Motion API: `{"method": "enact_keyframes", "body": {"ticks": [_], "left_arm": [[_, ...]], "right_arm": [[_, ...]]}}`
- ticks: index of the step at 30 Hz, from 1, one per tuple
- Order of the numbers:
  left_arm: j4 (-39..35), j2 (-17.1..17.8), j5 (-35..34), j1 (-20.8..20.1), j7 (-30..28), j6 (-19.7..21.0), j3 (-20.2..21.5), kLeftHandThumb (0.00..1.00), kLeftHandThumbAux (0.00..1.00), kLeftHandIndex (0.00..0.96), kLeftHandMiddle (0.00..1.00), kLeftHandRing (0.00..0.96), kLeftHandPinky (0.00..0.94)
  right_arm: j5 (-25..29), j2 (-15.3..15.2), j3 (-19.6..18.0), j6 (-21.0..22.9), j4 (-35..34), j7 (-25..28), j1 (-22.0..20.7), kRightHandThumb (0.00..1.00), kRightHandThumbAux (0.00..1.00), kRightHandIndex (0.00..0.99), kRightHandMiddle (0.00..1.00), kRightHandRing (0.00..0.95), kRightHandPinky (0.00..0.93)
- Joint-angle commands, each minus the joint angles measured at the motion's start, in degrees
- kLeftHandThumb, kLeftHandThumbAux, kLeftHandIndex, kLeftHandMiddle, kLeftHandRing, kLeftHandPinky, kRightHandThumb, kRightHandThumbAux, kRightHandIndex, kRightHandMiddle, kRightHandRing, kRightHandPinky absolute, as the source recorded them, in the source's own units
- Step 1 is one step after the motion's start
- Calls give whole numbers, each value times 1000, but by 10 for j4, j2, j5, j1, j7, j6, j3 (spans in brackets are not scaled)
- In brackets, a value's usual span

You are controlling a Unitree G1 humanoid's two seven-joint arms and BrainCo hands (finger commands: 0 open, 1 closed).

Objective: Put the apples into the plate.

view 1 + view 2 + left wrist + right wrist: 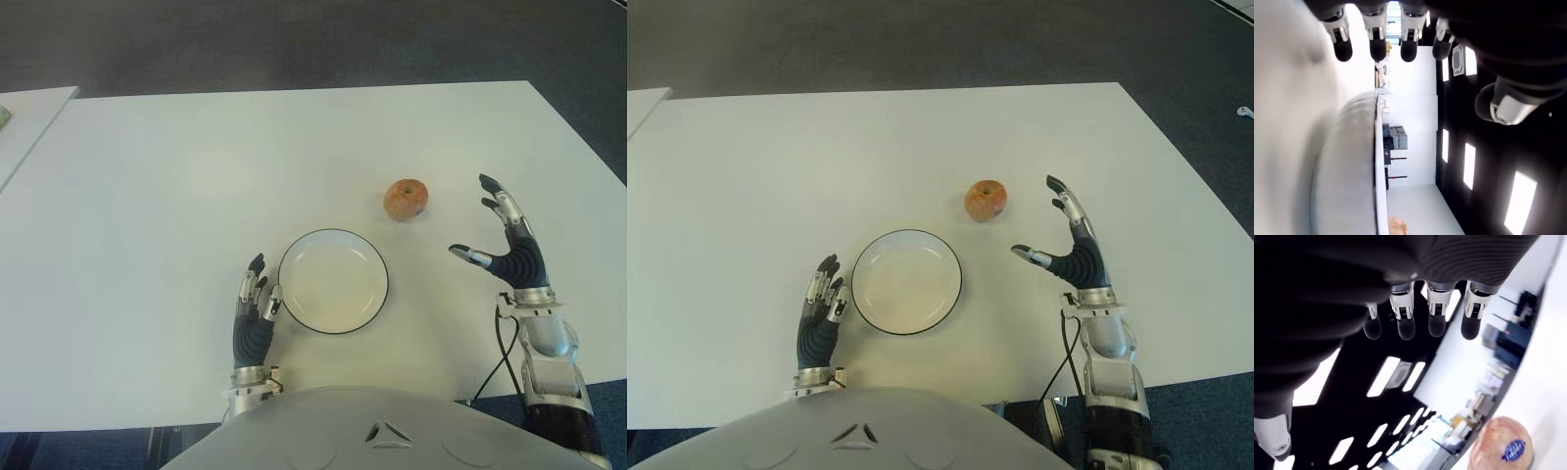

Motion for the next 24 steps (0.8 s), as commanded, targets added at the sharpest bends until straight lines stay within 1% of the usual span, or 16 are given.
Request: {"method": "enact_keyframes", "body": {"ticks": [1, 4, 7, 8, 12, 14, 16, 20, 24], "left_arm": [[35, -24, -9, -10, 5, 22, -1, 44, 426, 0, 0, 0, 0], [37, -25, -14, -14, 4, 25, 0, 47, 428, 0, 0, 0, 0], [39, -26, -15, -17, 5, 26, 0, 49, 431, 0, 0, 0, 0], [40, -27, -15, -19, 6, 27, 1, 50, 432, 0, 0, 0, 0], [41, -28, -16, -22, 8, 29, 2, 53, 435, 0, 0, 0, 0], [44, -29, -17, -25, 9, 31, 4, 54, 438, 0, 0, 0, 0], [46, -29, -17, -27, 10, 32, 5, 55, 439, 0, 0, 0, 0], [49, -31, -17, -31, 12, 34, 6, 55, 441, 0, 0, 0, 0], [50, -33, -20, -31, 13, 33, 6, 54, 444, 0, 0, 0, 0]], "right_arm": [[-76, -33, 3, -27, 49, -39, -50, 386, 537, 31, 14, 0, 0], [-129, -52, 11, -32, 61, -67, -67, 396, 503, 37, 20, 0, 0], [-167, -66, 22, -26, 66, -87, -80, 397, 466, 42, 25, 0, 0], [-189, -71, 28, -20, 66, -95, -88, 387, 456, 40, 25, 0, 0], [-243, -85, 49, 0, 68, -122, -112, 362, 435, 34, 25, 0, 0], [-282, -92, 68, 20, 61, -127, -137, 347, 422, 29, 26, 0, 0], [-304, -98, 84, 36, 54, -128, -154, 341, 415, 26, 26, 0, 0], [-325, -105, 112, 61, 51, -118, -184, 346, 408, 16, 22, 0, 0], [-332, -107, 149, 82, 88, -98, -236, 372, 389, 6, 11, 0, 0]]}}
